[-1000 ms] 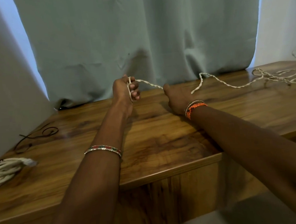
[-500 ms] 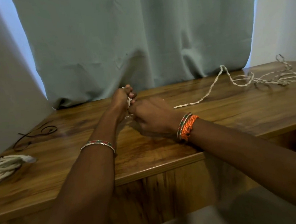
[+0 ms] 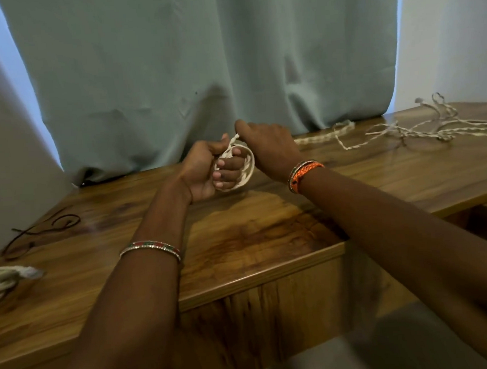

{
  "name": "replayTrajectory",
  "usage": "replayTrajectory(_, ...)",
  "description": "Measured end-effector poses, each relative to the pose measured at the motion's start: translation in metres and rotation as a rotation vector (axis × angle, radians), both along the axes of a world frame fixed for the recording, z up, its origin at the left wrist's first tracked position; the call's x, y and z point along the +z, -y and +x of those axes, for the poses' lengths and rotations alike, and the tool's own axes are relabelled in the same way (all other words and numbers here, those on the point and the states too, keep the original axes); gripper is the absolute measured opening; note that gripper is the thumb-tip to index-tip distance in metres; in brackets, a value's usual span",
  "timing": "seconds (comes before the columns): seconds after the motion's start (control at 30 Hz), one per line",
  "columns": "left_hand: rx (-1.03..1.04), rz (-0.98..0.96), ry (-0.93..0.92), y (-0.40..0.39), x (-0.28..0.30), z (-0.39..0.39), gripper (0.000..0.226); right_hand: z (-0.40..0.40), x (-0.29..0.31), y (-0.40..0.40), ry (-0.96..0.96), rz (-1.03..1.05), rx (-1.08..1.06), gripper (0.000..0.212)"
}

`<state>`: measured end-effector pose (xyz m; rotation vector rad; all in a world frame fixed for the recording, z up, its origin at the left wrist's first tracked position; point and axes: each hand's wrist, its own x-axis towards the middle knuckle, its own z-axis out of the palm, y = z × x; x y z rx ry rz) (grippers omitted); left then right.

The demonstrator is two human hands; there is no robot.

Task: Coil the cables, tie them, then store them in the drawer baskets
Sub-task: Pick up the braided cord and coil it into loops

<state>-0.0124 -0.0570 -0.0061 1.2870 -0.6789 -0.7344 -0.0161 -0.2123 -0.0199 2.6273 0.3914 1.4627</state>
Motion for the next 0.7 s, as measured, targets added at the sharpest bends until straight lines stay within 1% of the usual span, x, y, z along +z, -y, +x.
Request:
replayTrajectory(0.07,-0.031,-0.057,-0.009,-0.001,0.001,-0.001,0.038,0.005,-0.003,-0.001,0.007,0.019,-0.032,0.017)
replayTrajectory(0.13,-0.047,-0.136,-0.007,-0.004,0.003,-0.001,0.036,0.009,-0.008,-0.001,-0.039,0.027,-0.079,0.019)
replayTrajectory(0.23,-0.036,-0.343,-0.012,-0.007,0.005,0.003,0.027,0.013,-0.016,0.007,-0.247,-0.004,-0.189,0.039)
replayTrajectory(0.27,-0.008,-0.412,-0.006,-0.006,0.004,0.006,0.023,0.012,-0.018,0.009,-0.307,-0.009,-0.191,0.041)
replayTrajectory(0.33,0.102,-0.493,0.021,-0.002,0.001,0.011,0.023,0.010,-0.024,0.007,-0.356,-0.015,-0.140,0.041)
replayTrajectory(0.43,0.271,-0.535,0.065,-0.002,-0.001,0.018,0.031,0.006,-0.028,-0.008,-0.381,-0.064,-0.115,0.041)
replayTrajectory(0.5,0.365,-0.533,0.100,-0.005,-0.004,0.021,0.032,-0.002,-0.027,-0.020,-0.400,-0.119,-0.083,0.039)
replayTrajectory(0.6,0.450,-0.510,0.126,-0.010,-0.005,0.026,0.033,-0.017,-0.031,-0.036,-0.386,-0.156,0.034,0.028)
replayTrajectory(0.7,0.508,-0.458,0.144,-0.014,-0.006,0.028,0.034,-0.038,-0.035,-0.046,-0.371,-0.173,0.101,0.024)
